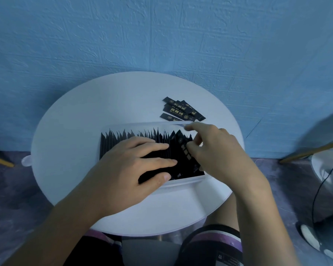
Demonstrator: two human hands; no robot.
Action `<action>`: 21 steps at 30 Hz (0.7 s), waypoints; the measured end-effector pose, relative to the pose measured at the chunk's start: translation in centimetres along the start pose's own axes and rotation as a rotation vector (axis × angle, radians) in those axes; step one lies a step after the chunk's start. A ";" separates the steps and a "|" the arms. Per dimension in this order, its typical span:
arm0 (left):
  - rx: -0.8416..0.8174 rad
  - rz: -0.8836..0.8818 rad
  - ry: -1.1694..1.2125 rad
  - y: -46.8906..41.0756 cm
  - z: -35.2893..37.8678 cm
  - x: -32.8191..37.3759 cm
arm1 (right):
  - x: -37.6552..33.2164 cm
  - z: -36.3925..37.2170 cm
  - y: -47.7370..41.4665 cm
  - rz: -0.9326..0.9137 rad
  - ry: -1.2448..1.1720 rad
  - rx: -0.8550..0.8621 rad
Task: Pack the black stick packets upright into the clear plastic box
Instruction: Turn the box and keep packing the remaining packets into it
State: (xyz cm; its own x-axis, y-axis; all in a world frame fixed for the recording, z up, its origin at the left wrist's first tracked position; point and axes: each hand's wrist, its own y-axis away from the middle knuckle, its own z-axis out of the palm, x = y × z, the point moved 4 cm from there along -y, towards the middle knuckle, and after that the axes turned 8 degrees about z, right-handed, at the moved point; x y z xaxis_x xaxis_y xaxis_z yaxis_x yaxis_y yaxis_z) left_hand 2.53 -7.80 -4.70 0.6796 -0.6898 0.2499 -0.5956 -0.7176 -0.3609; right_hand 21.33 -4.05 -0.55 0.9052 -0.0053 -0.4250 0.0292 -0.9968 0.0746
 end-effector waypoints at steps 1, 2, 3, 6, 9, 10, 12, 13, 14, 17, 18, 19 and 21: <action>0.000 -0.002 0.003 0.0 0.0 0.0 | 0.0 -0.4 0.1 -0.008 -0.018 0.033; 0.000 -0.005 0.004 0.0 0.0 0.0 | -0.1 -0.7 0.2 -0.018 -0.046 0.056; 0.000 -0.008 0.003 0.0 0.0 0.0 | -0.3 -0.8 0.2 -0.026 -0.077 0.067; 0.006 -0.011 -0.001 0.0 -0.1 0.0 | -0.7 0.5 0.1 -0.027 -0.106 0.027; -0.005 -0.015 -0.004 0.0 0.0 0.0 | -0.8 2.2 -0.3 -0.020 -0.081 -0.024; -0.007 -0.016 -0.004 0.0 0.0 0.0 | -0.8 2.3 -0.4 -0.017 -0.084 -0.032; -0.009 -0.017 -0.005 0.0 0.0 0.0 | -0.7 2.2 -0.5 -0.014 -0.103 -0.053; -0.011 -0.017 -0.006 0.0 0.0 0.0 | -0.6 2.0 -0.5 -0.018 -0.108 -0.067; -0.012 -0.017 -0.007 0.0 0.0 0.0 | -0.6 1.9 -0.5 -0.026 -0.109 -0.079; -0.009 -0.014 -0.005 -0.1 0.0 0.0 | -0.4 1.9 -0.6 -0.038 -0.157 -0.142; -0.009 -0.014 -0.007 0.0 0.1 0.0 | -0.3 2.0 -0.6 -0.035 -0.184 -0.172; -0.008 -0.015 -0.010 -0.1 0.0 0.0 | -0.1 2.1 -0.7 -0.030 -0.205 -0.196; -0.009 -0.016 -0.007 -0.1 0.0 0.0 | 0.1 2.3 -0.8 -0.008 -0.234 -0.217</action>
State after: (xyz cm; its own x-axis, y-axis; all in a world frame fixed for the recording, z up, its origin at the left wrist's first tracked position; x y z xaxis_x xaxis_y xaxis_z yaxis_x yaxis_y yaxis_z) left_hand 2.57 -7.73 -4.69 0.6920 -0.6777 0.2489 -0.5888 -0.7292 -0.3487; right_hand 20.46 -3.47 -2.70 0.7830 -0.0405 -0.6207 0.1491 -0.9566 0.2505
